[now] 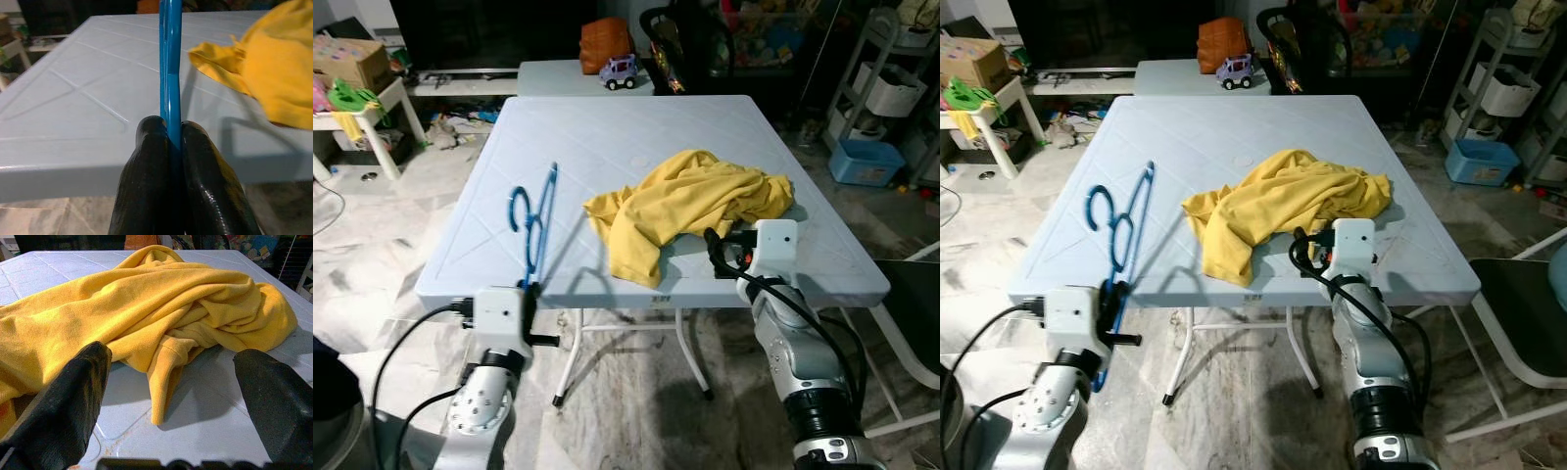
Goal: Hang hanger
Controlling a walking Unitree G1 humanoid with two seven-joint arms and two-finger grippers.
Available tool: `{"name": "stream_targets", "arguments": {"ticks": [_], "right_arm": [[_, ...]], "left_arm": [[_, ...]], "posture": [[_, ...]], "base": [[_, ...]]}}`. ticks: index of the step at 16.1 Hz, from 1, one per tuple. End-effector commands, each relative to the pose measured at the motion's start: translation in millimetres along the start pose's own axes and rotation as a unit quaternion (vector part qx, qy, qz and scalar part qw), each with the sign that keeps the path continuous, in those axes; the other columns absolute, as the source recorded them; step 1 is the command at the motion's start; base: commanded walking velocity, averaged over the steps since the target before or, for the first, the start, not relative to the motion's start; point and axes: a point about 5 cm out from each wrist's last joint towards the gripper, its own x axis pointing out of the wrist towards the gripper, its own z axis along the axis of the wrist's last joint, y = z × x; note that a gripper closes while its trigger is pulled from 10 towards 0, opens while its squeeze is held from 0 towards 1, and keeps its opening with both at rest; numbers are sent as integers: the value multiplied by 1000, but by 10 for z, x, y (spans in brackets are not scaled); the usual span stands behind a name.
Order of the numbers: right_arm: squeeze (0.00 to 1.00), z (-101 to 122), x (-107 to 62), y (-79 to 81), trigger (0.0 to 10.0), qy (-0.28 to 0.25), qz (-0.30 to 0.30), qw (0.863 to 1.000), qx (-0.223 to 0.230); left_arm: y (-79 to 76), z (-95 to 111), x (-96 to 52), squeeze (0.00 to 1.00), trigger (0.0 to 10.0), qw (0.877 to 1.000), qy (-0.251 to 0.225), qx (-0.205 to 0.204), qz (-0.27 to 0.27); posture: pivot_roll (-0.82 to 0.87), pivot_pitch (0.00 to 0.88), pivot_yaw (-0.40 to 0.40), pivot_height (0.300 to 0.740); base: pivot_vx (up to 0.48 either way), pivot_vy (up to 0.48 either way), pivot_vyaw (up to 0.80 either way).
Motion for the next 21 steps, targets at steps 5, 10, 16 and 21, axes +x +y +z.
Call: {"name": "stream_targets", "arguments": {"ticks": [5, 10, 16, 21], "right_arm": [[0, -11, -2, 94, 10000, 4, 27, 1000, -8], [0, 21, 11, 159, 10000, -11, 52, 998, -17], [0, -6, 0, 170, 10000, 0, 67, 998, -7], [0, -9, 1, 196, 10000, 0, 74, 997, -11]], "left_arm": [[12, 36, 32, 0, 10000, 1000, 2, 6, 1], [6, 15, 13, 0, 10000, 1000, 7, 2, 4], [16, -5, 21, 0, 10000, 1000, 12, 4, 2], [11, 1, 31, 0, 10000, 1000, 10, 7, 0]], "posture": [[24, 0, -6, 740], [28, 0, -11, 740], [22, 0, -7, 740], [23, 0, -6, 740]], "base": [[0, 0, 0], [-201, 0, 0], [-341, 0, 0], [-346, 0, 0]]}}
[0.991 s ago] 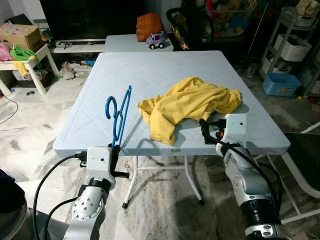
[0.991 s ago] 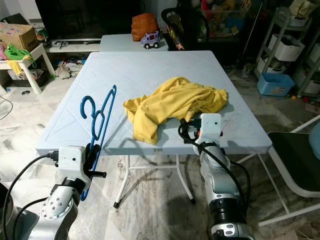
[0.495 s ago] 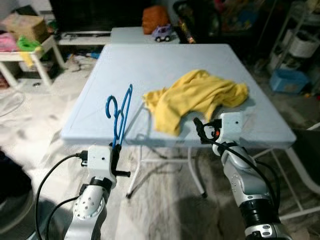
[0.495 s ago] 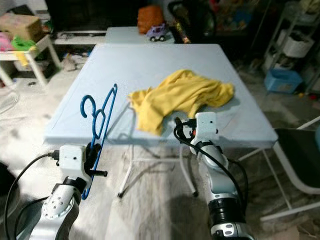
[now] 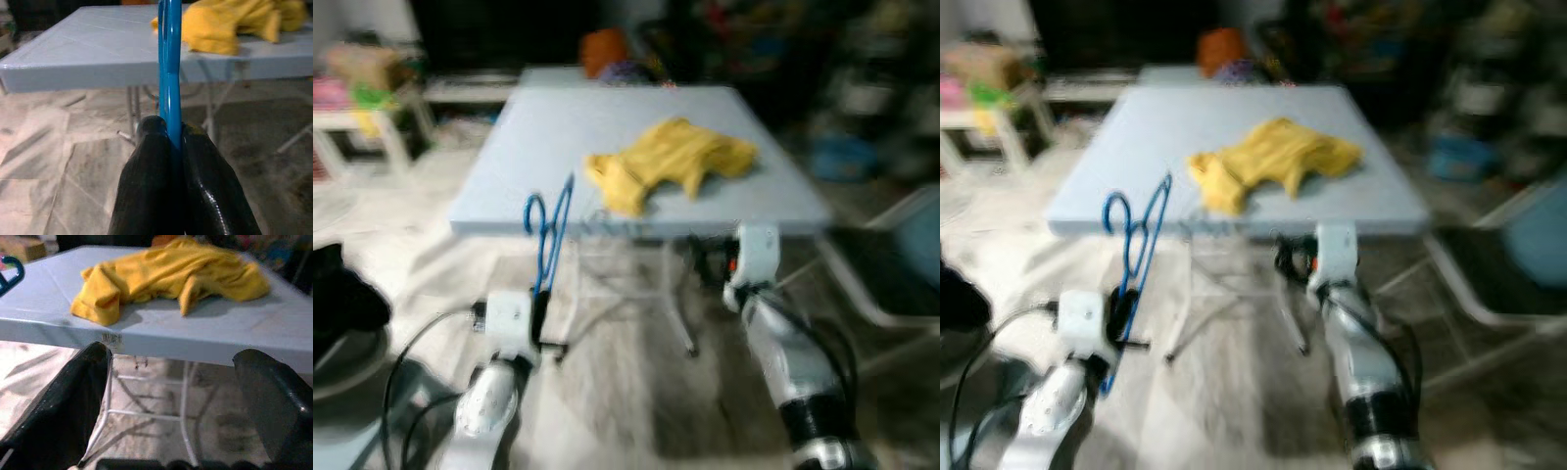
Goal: Hang hanger
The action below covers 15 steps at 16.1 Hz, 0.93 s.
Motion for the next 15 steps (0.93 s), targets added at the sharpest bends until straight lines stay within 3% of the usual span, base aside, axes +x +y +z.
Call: {"name": "stream_targets", "arguments": {"ticks": [1, 9, 11, 15], "right_arm": [[0, 40, 21, 4, 10000, -5, 3, 1000, 1], [0, 36, 35, 22, 10000, -5, 10, 1000, -4], [0, 58, 45, 8, 10000, -9, 21, 999, -23], [0, 169, 87, -25, 10000, -20, 95, 993, -68]], "left_arm": [[12, 33, 3, 0, 10000, 1000, -6, 5, 5], [-4, 30, 14, 0, 10000, 1000, -4, 13, 1], [-4, 6, 1, 0, 10000, 1000, 1, 12, -6], [33, -119, -18, 0, 10000, 995, 55, 21, -81]], "posture": [[24, 0, -5, 740], [26, 0, -3, 740], [27, 0, -7, 740], [27, 0, -5, 740]], "base": [[-345, 0, 0], [-329, 0, 0], [0, 0, 0], [0, 0, 0]]}}
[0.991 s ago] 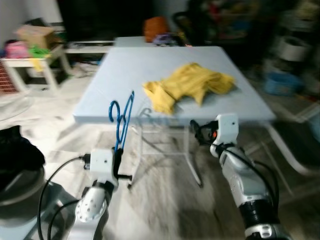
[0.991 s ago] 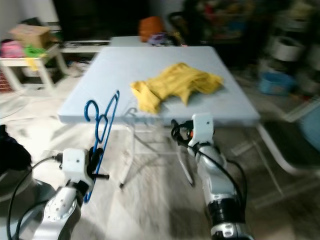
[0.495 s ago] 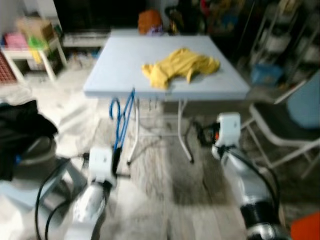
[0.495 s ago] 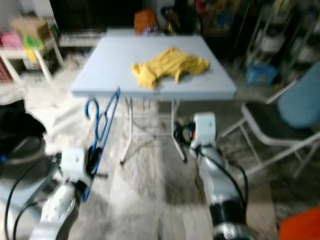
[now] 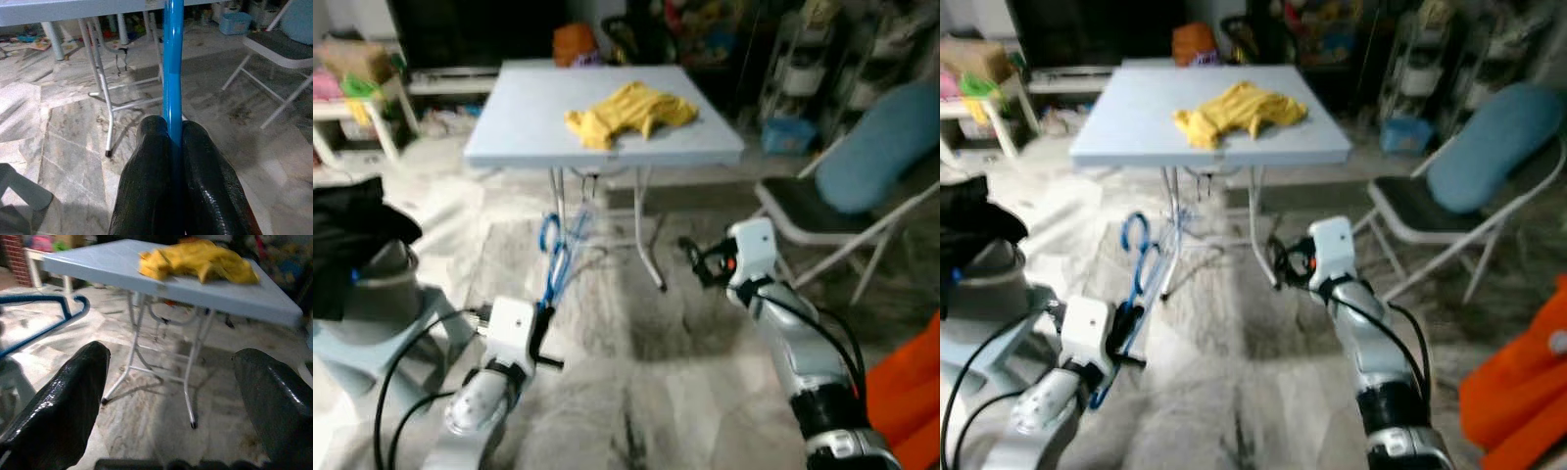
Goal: Hang hanger
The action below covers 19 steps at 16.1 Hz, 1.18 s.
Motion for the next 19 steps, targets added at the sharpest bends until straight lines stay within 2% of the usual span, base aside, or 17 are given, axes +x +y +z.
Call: {"name": "stream_targets", "arguments": {"ticks": [1, 2, 3, 5, 6, 8, 9, 11, 12, 14, 15, 17, 18, 19], "right_arm": [[0, 118, 41, -14, 10000, -11, 48, 998, -30], [0, 132, 33, -26, 10000, -9, 72, 996, -46], [0, 158, -21, -23, 10000, -4, 150, 984, -95], [0, 173, -68, -22, 10000, 7, 224, 964, -142], [0, 181, -103, -20, 10000, 16, 273, 945, -180], [0, 236, -163, -13, 10000, 41, 380, 893, -236], [0, 253, -168, -9, 10000, 53, 406, 878, -248], [0, 253, -185, -1, 10000, 71, 442, 856, -258], [0, 224, -201, 8, 10000, 95, 472, 834, -270], [0, 169, -220, 14, 10000, 124, 496, 807, -297], [0, 154, -210, 27, 10000, 129, 500, 800, -304], [0, 143, -114, 54, 10000, 129, 476, 812, -312], [0, 109, -116, 35, 10000, 145, 475, 802, -331], [0, 98, -116, 25, 9647, 151, 474, 801, -333]], "left_arm": [[21, 4, -45, 0, 10000, 999, 12, 2, -53], [51, -8, -84, 0, 10000, 997, 21, 4, -76], [113, -38, -194, 0, 10000, 989, 49, 19, -138], [156, -73, -282, 0, 10000, 973, 84, 48, -208], [190, -74, -323, 0, 10000, 962, 99, 69, -245], [235, 56, -354, 0, 10000, 934, 104, 104, -325], [245, 115, -320, 0, 10000, 928, 98, 128, -337], [250, 200, -237, 0, 10000, 922, 85, 155, -345], [210, 275, -162, 0, 10000, 915, 68, 180, -355], [156, 332, -101, 0, 10000, 909, 52, 197, -365], [124, 351, -68, 0, 10000, 906, 44, 203, -368], [15, 358, -14, 0, 10000, 896, 33, 219, -386], [-35, 364, 20, 0, 10000, 896, 22, 219, -385], [-63, 360, 27, 0, 10000, 893, 18, 224, -389]], "posture": [[26, 0, -3, 740], [26, 0, -3, 740], [24, 0, 2, 740], [24, 0, 4, 740], [24, 0, 4, 740], [24, 0, 6, 740], [25, 0, 7, 740], [25, 0, 6, 740], [22, 0, 8, 740], [20, 0, 11, 740], [20, 0, 13, 740], [19, 0, 15, 740], [20, 0, 15, 740], [20, 0, 15, 740]], "base": [[0, 0, 0], [0, 0, 0], [0, 0, 0], [0, 0, 0], [0, 0, 0], [0, 0, 0], [0, 0, 0], [0, 0, 0], [0, 0, 0], [0, 0, 0], [0, 0, 0], [0, 0, 0], [0, 0, 0], [0, 0, 0]]}}
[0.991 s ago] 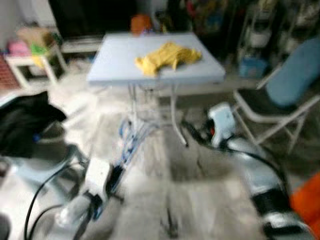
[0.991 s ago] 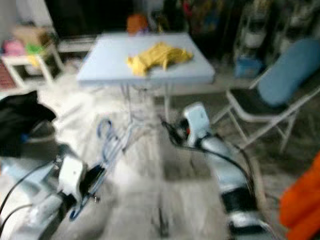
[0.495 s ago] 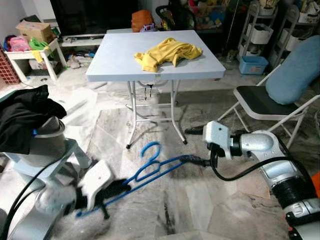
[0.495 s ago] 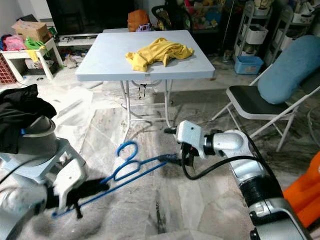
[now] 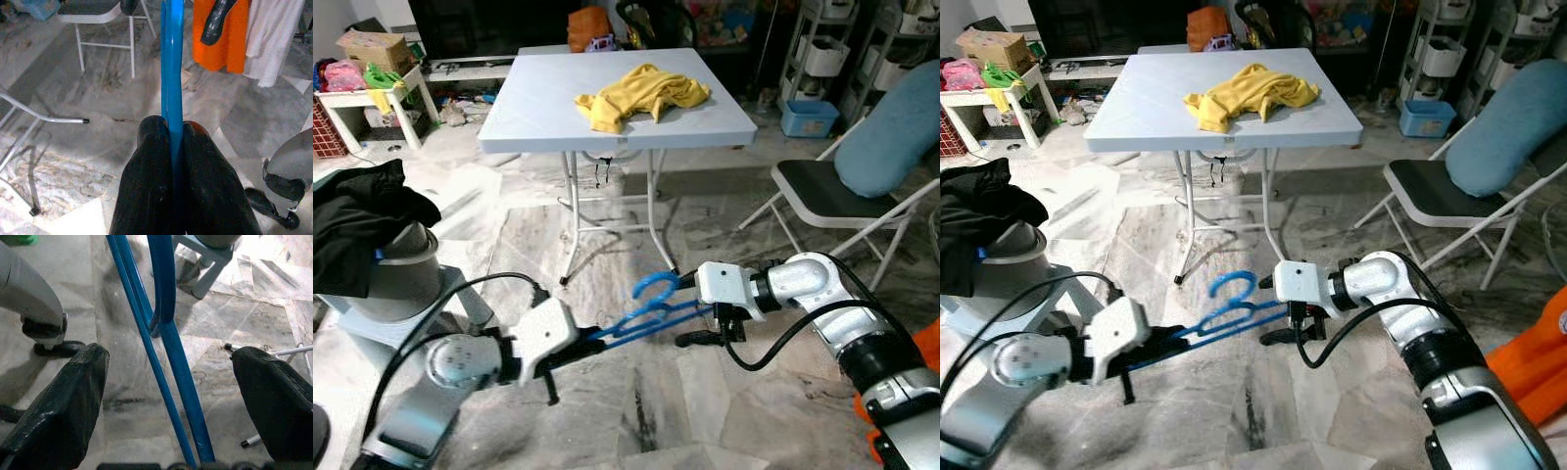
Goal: Hang hanger
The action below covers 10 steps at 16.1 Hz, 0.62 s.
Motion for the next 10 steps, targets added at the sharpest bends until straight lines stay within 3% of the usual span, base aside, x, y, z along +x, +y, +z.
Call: {"name": "stream_targets", "arguments": {"ticks": [1, 2, 4, 8, 10], "right_arm": [[0, 9, -24, -59, 10000, 20, -7, 1000, -15], [0, 5, -24, -75, 10000, 26, -13, 999, -19], [0, 17, -23, -75, 0, 18, -2, 1000, -14], [0, -138, -106, -101, 0, 87, -14, 996, -32], [0, -148, -147, -147, 0, 95, -27, 995, -27]], "left_arm": [[11, 42, 38, 0, 10000, 1000, -5, 15, -3], [7, 52, 54, 0, 10000, 1000, -9, 14, -4], [17, 77, 100, 0, 10000, 1000, -14, 27, -8], [55, 77, 114, 0, 10000, 999, -11, 40, -6], [48, 49, 121, 0, 10000, 999, -5, 45, -7]], "posture": [[18, 0, 19, 740], [18, 0, 19, 740], [15, 0, 29, 740], [13, 0, 35, 740], [13, 0, 35, 740]], "base": [[0, 0, 0], [0, 0, 0], [0, 0, 0], [0, 0, 0], [0, 0, 0]]}}
